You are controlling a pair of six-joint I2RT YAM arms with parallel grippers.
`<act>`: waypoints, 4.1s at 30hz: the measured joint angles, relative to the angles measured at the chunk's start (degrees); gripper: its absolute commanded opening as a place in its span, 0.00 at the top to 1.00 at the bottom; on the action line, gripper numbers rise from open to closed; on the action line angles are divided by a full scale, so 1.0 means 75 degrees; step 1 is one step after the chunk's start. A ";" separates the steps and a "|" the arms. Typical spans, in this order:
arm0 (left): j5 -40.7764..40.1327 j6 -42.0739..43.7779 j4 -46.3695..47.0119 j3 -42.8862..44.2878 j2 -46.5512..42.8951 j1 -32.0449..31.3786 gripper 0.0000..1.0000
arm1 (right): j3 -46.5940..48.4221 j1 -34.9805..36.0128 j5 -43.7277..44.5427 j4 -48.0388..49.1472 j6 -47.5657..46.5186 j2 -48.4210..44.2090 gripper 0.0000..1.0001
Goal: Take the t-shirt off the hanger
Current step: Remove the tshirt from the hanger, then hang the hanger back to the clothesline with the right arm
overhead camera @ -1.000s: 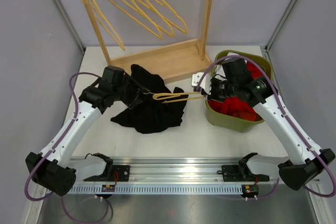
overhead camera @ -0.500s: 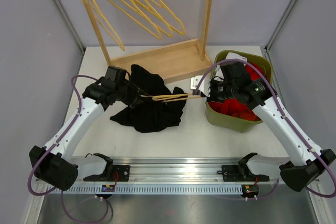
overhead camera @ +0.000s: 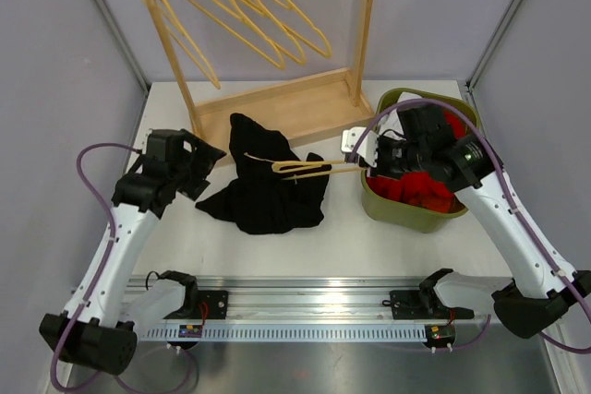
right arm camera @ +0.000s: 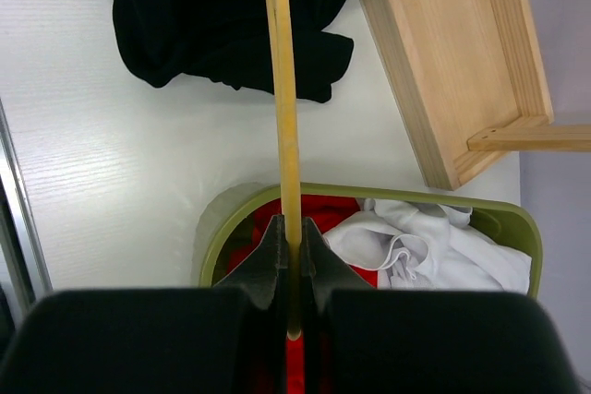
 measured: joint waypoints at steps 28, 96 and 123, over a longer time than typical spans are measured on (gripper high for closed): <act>-0.0058 0.3893 0.4919 -0.3144 -0.0720 -0.2652 0.10 | 0.2553 -0.0052 -0.0828 -0.1008 0.2804 0.1679 1.00; 0.1116 0.7525 0.3570 -0.3305 -0.3905 -0.0592 0.01 | 0.1679 -0.5383 -0.2824 0.0213 0.3357 0.0994 1.00; 0.1163 0.7758 0.3541 -0.3389 -0.3981 -0.0592 0.01 | 0.7764 -0.4339 -0.3544 0.2369 0.5901 0.5607 1.00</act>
